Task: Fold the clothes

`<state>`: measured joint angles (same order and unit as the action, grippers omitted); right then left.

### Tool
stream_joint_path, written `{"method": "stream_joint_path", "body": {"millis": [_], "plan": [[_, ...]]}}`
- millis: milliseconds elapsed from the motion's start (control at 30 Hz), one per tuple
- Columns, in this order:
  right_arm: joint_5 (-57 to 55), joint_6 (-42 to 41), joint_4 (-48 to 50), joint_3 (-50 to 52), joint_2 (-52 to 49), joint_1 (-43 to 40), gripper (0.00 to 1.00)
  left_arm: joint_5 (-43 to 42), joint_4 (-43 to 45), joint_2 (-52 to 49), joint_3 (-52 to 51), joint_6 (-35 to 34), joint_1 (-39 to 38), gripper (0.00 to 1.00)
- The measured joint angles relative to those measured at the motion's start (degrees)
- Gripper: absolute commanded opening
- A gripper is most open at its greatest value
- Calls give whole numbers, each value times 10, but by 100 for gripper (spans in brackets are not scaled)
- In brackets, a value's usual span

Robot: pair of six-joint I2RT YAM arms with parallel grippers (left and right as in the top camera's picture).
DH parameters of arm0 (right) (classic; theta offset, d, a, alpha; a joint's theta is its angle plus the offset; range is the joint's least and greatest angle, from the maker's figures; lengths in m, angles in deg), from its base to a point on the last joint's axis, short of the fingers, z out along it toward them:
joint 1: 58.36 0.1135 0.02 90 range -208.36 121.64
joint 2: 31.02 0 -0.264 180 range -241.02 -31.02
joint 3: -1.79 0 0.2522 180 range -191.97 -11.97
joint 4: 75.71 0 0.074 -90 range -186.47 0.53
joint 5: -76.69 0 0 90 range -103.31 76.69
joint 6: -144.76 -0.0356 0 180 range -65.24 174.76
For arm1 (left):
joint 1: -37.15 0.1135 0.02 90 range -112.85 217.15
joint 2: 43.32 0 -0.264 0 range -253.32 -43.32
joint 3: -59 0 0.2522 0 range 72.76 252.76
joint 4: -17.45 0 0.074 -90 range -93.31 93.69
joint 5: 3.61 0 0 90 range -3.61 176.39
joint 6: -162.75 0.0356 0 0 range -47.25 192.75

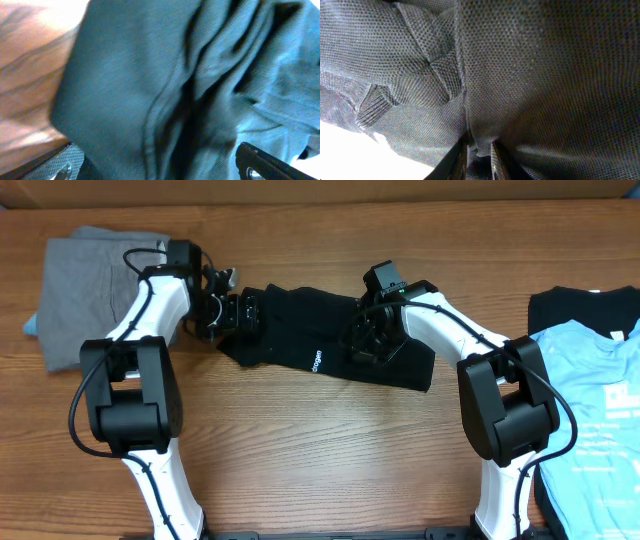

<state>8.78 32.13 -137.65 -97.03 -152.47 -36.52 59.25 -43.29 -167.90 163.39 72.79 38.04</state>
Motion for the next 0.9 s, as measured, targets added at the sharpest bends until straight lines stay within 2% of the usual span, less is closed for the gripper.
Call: {"method": "stream_joint_path", "body": {"millis": [300,333,467,567,633,667,900], "plan": [[0,0,0,0,0,0,20,-59,58,-28,22,0,-67,98],[0,0,0,0,0,0,20,-62,62,-29,22,0,-74,93],[0,0,-1,0,0,0,20,-73,75,-38,21,-15,-85,59],[0,0,-2,0,0,0,20,-78,76,-45,19,-22,-88,24],[0,2,-4,0,0,0,15,-90,72,-51,19,-29,-88,8],[0,2,-6,0,0,0,14,-93,69,-51,20,-32,-87,4],[0,2,-40,0,0,0,12,-115,-9,-50,23,-38,-64,4]]}}
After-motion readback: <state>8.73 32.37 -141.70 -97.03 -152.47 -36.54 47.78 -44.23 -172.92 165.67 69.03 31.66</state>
